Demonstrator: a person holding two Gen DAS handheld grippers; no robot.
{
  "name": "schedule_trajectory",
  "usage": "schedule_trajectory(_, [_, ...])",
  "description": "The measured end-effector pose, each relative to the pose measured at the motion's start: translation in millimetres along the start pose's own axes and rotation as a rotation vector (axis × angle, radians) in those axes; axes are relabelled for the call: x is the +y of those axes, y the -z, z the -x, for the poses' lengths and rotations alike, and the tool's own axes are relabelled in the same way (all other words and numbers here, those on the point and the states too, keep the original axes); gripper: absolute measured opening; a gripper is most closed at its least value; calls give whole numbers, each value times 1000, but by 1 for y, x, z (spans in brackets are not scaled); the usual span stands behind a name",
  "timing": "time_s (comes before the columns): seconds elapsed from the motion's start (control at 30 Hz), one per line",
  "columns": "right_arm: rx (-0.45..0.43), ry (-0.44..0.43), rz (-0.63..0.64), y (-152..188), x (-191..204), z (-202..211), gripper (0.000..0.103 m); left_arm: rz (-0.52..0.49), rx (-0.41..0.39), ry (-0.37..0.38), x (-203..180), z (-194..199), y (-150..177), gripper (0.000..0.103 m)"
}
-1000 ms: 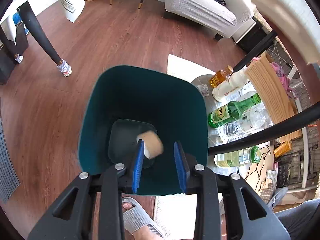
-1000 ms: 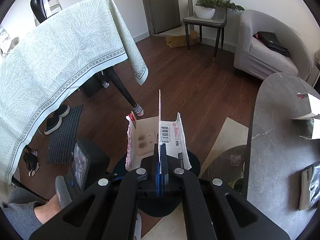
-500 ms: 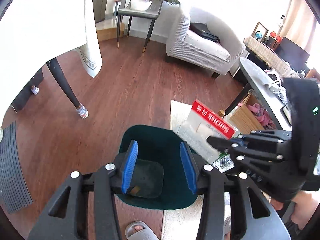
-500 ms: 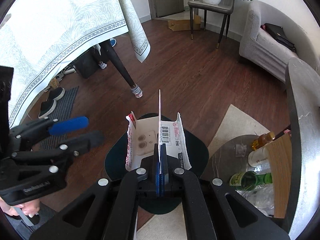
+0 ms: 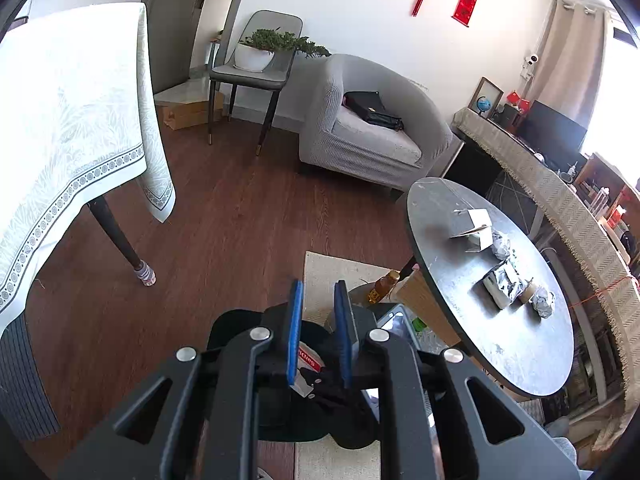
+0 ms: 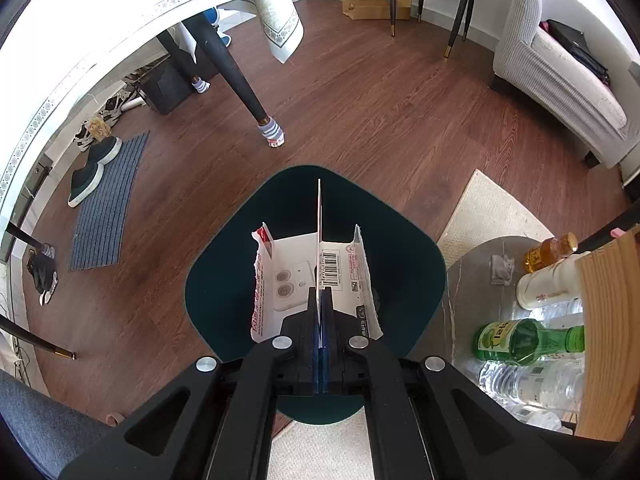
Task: Collect trash
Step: 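Open the right tool to drop the white box into the bin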
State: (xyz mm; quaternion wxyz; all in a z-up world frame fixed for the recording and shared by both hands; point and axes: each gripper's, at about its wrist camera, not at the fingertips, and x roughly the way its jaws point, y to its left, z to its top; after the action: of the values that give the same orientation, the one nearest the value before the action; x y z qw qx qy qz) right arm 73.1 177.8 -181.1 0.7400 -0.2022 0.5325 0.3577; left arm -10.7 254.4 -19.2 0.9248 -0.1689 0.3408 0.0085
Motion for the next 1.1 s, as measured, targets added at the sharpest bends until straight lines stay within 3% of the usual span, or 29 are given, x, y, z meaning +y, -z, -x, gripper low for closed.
schedule_trajectory(0.33, [41,8,8,3,4,-31,3,-1,-30,42,-20,16,-11,17])
schedule_trajectory(0.37, [46,9,-2,4,2,-32,9,-6,-31,42,-22,17,-13,17])
schedule_trajectory(0.47, [44,29,-16,6,2,-31,54,-27,-40,38,-29,19,-15,17])
schedule_trajectory(0.67, [11,-4,13,6,3,-16,54,-33,-54,49,-35,25,-18,17])
schedule_trajectory(0.87, [-53,-47,58,7,11,19,54,9,-83,81,-27,33,-25,17])
schedule_trajectory(1.1, [-127,-73,90,10,15,67,54,8,-125,64,-25,42,-33,16])
